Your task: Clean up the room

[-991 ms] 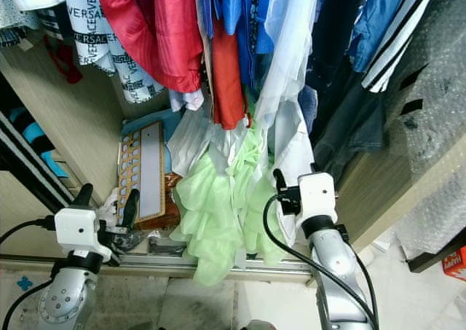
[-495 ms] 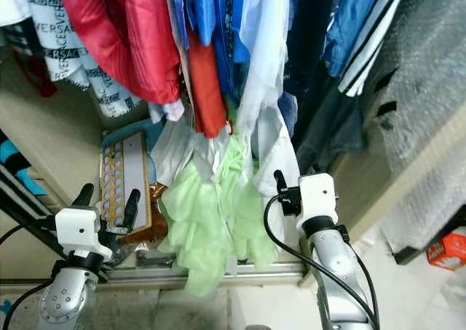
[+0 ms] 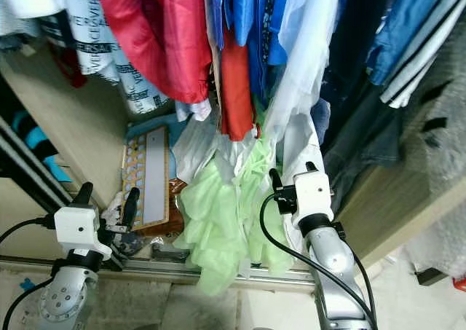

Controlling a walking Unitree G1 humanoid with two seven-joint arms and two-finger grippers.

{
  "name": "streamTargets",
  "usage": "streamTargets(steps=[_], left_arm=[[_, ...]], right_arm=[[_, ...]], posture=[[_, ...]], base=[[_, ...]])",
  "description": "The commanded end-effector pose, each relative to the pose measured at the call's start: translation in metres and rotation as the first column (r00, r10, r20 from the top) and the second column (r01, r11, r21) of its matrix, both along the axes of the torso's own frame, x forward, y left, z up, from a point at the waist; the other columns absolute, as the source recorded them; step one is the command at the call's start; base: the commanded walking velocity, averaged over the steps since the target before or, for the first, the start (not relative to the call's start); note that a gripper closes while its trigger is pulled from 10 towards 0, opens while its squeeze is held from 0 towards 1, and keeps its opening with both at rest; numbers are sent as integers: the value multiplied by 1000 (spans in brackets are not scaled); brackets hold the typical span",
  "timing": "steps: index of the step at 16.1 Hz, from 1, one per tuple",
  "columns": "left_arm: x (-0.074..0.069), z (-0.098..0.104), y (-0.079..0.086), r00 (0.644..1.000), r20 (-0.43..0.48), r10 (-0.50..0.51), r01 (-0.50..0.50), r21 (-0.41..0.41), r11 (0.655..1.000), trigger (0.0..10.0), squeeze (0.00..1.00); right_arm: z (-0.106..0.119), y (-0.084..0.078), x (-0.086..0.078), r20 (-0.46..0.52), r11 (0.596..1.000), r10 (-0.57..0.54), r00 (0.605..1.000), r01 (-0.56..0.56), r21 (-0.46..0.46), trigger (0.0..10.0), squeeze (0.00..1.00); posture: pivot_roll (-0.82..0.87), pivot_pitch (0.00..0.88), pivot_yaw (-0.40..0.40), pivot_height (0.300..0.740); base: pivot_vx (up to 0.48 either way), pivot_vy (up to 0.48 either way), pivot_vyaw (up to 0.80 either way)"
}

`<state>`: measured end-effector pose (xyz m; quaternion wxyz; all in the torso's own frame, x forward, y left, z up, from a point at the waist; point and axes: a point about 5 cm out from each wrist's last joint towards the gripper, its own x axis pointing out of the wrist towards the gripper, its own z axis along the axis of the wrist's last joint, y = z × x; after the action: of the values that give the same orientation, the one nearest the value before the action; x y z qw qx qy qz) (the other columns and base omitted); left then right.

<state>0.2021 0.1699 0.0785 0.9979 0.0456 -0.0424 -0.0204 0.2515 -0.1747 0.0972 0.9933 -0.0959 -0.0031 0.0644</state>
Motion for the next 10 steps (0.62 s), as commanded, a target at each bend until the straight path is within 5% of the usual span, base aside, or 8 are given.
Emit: streamTargets(steps=[1,10], left_arm=[[1,0,-1,1000,4,-20,19,10,1000,10000,0],[2,-2,0,1000,-11,-14,14,15,1000,10000,0]], right_arm=[[2,-1,1,11,1000,4,1000,-4,-6,10000,0],[2,0,1,12,1000,5,1000,-5,-8,10000,0]], posture=[[-81,0,4,740],[-80,0,8,740]], base=[[341,0,0],[342,29,0]])
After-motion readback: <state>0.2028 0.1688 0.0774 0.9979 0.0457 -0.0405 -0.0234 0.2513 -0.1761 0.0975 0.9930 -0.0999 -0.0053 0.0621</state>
